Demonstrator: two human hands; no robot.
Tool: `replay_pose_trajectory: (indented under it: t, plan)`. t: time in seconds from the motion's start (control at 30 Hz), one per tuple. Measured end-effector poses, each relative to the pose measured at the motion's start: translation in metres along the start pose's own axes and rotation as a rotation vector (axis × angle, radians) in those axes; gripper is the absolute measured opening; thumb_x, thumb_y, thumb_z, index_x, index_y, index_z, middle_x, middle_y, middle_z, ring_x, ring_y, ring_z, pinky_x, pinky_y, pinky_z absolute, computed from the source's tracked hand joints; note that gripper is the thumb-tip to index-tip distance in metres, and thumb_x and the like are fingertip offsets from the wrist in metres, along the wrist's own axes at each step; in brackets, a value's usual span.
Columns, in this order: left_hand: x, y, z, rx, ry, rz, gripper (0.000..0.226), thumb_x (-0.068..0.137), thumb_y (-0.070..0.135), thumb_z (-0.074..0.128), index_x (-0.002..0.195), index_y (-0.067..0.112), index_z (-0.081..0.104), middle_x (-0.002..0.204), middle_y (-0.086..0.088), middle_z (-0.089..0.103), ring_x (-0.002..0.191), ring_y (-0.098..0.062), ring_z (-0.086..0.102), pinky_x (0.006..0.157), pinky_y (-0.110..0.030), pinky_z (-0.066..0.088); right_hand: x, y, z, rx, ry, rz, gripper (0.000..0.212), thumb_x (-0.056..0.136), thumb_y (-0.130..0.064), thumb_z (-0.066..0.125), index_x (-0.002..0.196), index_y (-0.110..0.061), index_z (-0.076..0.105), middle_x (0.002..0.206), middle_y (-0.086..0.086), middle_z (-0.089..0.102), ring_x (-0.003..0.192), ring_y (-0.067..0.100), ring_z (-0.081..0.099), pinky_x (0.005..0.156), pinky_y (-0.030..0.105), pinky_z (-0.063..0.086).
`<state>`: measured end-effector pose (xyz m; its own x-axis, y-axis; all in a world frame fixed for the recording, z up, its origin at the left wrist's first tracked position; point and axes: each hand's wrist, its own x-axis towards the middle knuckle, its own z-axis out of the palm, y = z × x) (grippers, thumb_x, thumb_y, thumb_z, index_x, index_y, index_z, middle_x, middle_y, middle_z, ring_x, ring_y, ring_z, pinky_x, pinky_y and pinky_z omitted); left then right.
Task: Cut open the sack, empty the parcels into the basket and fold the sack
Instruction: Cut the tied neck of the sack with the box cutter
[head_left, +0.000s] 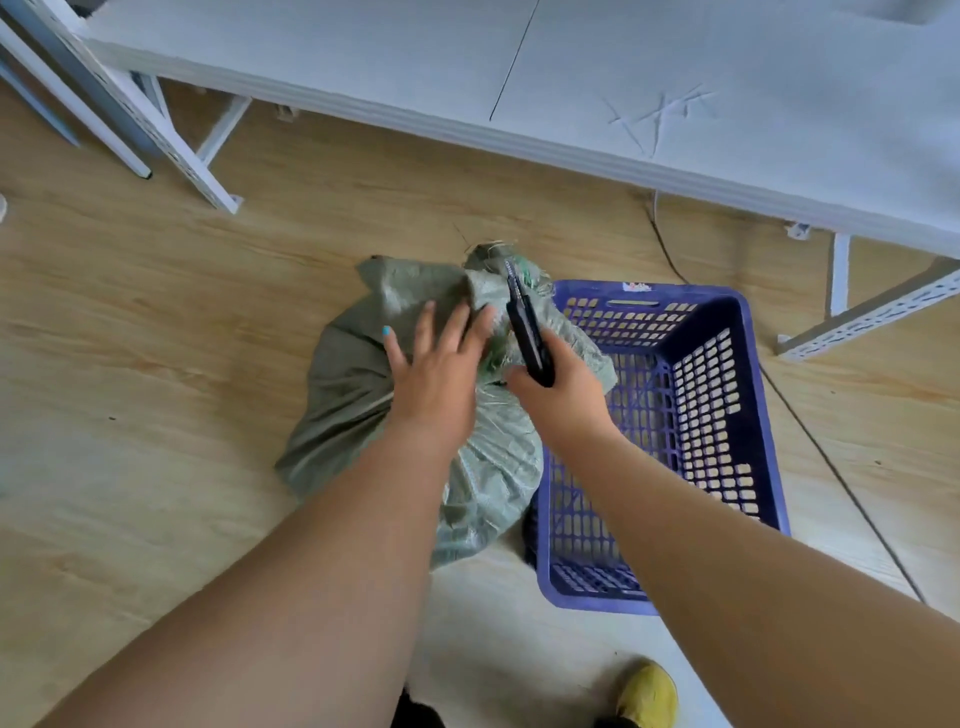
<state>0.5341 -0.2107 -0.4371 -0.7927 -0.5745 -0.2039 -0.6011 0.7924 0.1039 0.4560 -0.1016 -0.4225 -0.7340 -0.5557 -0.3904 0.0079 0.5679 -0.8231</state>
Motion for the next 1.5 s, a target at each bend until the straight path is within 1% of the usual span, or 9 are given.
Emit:
replay_pose_trajectory:
  t: [0.33,0.63,0.87,0.97,1.1,1.2,1.3,1.37,1.5]
  plan:
    - [0.086,-0.031,0.049,-0.140,0.345,0.155,0.072,0.087,0.031,0.067,0.147,0.031,0.027,0.151,0.004,0.036,0.133,-0.024,0.044,0.117,-0.054,0.014,0.092,0.049,0.030,-0.148,0.174,-0.293,0.042,0.092,-0.025,0.057,0.132,-0.033,0.050,0.099,-0.007,0.063,0.085,0.019,0.062,0.068,0.029,0.049]
    - [0.105,-0.035,0.066,-0.346,0.393,0.041,0.031,0.097,0.031,0.050,0.127,0.034,0.058,0.142,0.011,0.050,0.129,-0.018,0.046,0.116,-0.041,0.020,0.104,0.061,0.045,-0.295,0.374,-0.495,0.039,0.086,-0.039,0.066,0.122,-0.029,0.058,0.115,-0.001,0.052,0.103,0.020,0.055,0.082,0.034,0.047]
    - [0.086,-0.046,0.031,-1.170,0.562,-0.066,0.029,0.091,0.010,0.051,0.111,0.024,0.066,0.111,0.010,0.067,0.099,-0.004,0.060,0.087,-0.018,0.047,0.101,0.037,0.062,-0.237,0.359,-0.450,0.037,0.084,-0.030,0.070,0.119,-0.026,0.059,0.110,-0.002,0.050,0.086,0.015,0.048,0.073,0.028,0.038]
    - [0.068,-0.059,0.042,-0.874,0.747,-0.197,0.011,0.091,0.025,0.051,0.097,0.027,0.061,0.094,0.011,0.063,0.085,-0.011,0.060,0.072,-0.027,0.051,0.106,0.038,0.064,-0.257,0.422,-0.392,0.019,0.086,-0.017,0.061,0.105,-0.019,0.059,0.097,0.003,0.063,0.082,0.024,0.056,0.065,0.030,0.042]
    - [0.063,-0.072,0.066,-0.620,0.244,-0.173,0.046,0.086,0.065,0.049,0.084,0.021,0.058,0.089,-0.001,0.064,0.082,-0.022,0.060,0.070,-0.032,0.047,0.107,0.020,0.049,-0.165,0.479,-0.346,0.021,0.087,-0.011,0.056,0.108,-0.014,0.058,0.090,0.002,0.060,0.080,0.024,0.055,0.066,0.029,0.042]
    - [0.061,-0.064,0.067,-0.602,0.066,0.079,0.072,0.073,0.056,0.074,0.135,0.036,0.044,0.142,-0.005,0.041,0.119,-0.026,0.051,0.096,-0.037,0.043,0.110,-0.002,0.039,-0.170,0.446,-0.341,0.028,0.088,-0.011,0.055,0.116,-0.014,0.055,0.095,0.002,0.057,0.081,0.022,0.053,0.062,0.025,0.041]
    - [0.071,-0.045,0.076,-0.218,0.014,0.150,0.109,0.072,0.040,0.080,0.151,0.035,0.006,0.152,-0.012,0.016,0.125,-0.035,0.047,0.097,-0.042,0.047,0.110,-0.007,0.043,-0.246,0.284,-0.343,0.036,0.088,-0.011,0.057,0.123,-0.017,0.057,0.098,0.003,0.061,0.081,0.023,0.057,0.063,0.027,0.046]
    - [0.078,-0.036,0.085,0.044,0.079,0.148,0.099,0.077,0.033,0.074,0.150,0.027,0.008,0.141,-0.015,0.026,0.110,-0.034,0.055,0.079,-0.036,0.050,0.109,-0.002,0.046,-0.279,0.270,-0.356,0.035,0.088,-0.011,0.055,0.122,-0.020,0.058,0.100,0.004,0.064,0.082,0.024,0.060,0.067,0.032,0.050]
    - [0.084,-0.039,0.079,-0.147,0.167,-0.067,0.054,0.087,0.026,0.062,0.136,0.016,0.042,0.126,-0.010,0.046,0.104,-0.035,0.059,0.075,-0.039,0.048,0.104,0.007,0.043,-0.430,0.569,-0.387,0.029,0.091,-0.020,0.054,0.120,-0.022,0.055,0.115,0.004,0.053,0.091,0.029,0.057,0.066,0.034,0.041]
